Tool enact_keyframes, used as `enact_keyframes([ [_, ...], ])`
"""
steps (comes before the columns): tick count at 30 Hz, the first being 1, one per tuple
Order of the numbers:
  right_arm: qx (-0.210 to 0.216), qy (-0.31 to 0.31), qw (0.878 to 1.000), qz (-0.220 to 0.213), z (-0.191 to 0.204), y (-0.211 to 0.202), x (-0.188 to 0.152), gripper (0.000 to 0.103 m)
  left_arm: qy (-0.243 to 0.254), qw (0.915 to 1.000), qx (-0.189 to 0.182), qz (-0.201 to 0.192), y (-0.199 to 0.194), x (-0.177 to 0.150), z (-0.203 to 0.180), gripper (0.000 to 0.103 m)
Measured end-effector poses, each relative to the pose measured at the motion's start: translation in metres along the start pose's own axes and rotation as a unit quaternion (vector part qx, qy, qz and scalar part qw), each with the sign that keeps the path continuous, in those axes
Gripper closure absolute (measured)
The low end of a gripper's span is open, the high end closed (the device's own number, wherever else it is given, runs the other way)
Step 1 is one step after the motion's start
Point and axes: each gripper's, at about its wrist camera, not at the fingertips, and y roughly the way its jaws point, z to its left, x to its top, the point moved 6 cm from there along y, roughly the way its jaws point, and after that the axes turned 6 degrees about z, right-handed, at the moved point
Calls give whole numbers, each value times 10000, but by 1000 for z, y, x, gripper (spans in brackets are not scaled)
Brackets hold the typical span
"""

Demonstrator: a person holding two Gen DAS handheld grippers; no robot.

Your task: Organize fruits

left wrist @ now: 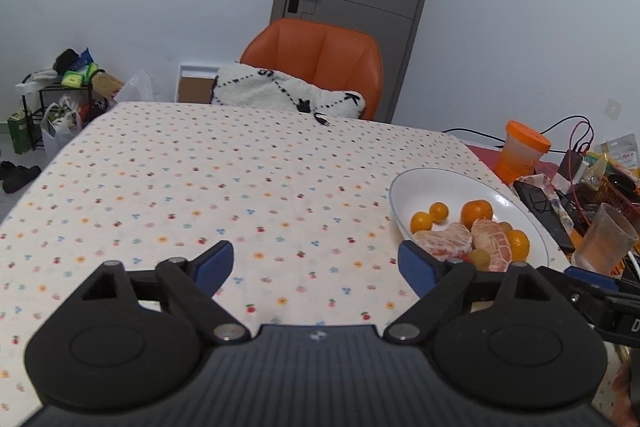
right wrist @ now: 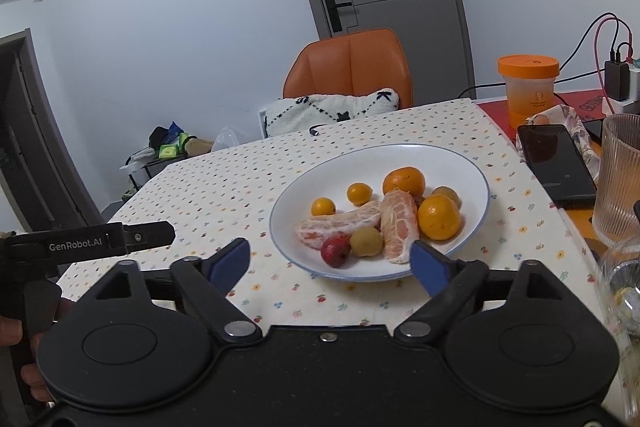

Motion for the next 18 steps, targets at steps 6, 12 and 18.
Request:
enact_keyframes([
  [6, 3, -10, 10000, 8, 12, -8, -6, 0, 43, 9999, 121, -42, -15, -4, 8, 12],
  [12, 30, -28, 10000, 43, 29, -21, -9, 0, 8, 9999, 130, 74, -35, -8, 19, 11],
  [18, 201, 0, 9998, 95, 42, -35, -14, 0, 44, 9999, 129, 14, -60, -13, 27, 6],
])
